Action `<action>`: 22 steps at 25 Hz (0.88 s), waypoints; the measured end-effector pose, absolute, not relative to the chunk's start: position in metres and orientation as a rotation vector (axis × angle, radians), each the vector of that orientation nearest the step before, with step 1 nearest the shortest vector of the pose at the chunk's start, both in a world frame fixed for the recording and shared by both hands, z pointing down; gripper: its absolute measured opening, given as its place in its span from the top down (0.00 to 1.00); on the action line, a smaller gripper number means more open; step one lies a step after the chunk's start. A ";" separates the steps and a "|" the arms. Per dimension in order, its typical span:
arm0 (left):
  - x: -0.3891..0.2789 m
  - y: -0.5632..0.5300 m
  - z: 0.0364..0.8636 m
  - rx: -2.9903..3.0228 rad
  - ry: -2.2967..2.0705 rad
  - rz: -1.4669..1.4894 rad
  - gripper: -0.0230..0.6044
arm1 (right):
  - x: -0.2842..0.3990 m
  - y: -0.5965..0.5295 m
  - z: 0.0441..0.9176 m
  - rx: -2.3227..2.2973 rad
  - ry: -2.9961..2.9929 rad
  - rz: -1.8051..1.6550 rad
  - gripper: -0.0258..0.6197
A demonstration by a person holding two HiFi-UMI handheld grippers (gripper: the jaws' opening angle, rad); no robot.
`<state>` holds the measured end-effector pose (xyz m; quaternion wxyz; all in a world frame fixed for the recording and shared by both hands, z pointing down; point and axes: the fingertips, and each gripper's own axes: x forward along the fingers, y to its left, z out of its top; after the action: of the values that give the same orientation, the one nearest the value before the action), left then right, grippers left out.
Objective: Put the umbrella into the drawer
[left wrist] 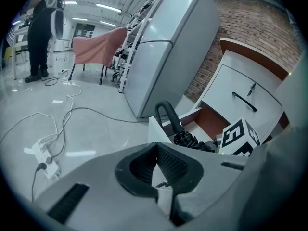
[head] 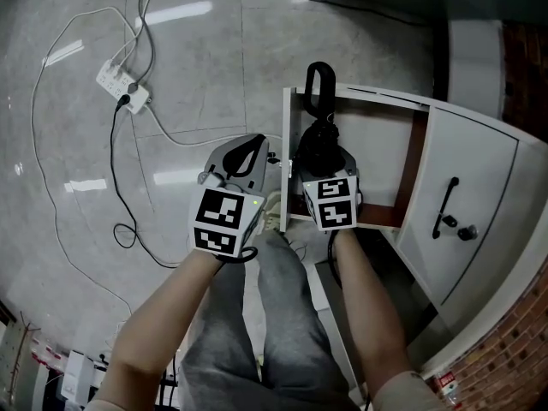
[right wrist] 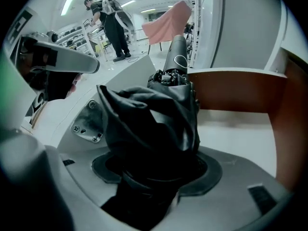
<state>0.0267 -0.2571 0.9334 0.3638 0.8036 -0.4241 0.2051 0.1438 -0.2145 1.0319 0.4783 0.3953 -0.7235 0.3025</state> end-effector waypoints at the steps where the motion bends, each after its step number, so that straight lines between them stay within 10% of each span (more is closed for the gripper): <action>1: 0.027 -0.257 0.936 2.064 -1.087 0.529 0.95 | 0.144 -0.215 1.032 0.957 -1.771 0.743 0.52; 22: 0.019 -0.265 0.908 2.074 -1.049 0.541 0.95 | 0.145 -0.222 0.999 1.013 -1.761 0.809 0.42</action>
<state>0.0193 -0.2646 0.9081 0.3688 0.8077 -0.4088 0.2109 0.1448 -0.2221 0.9991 0.4593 0.4114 -0.7154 0.3287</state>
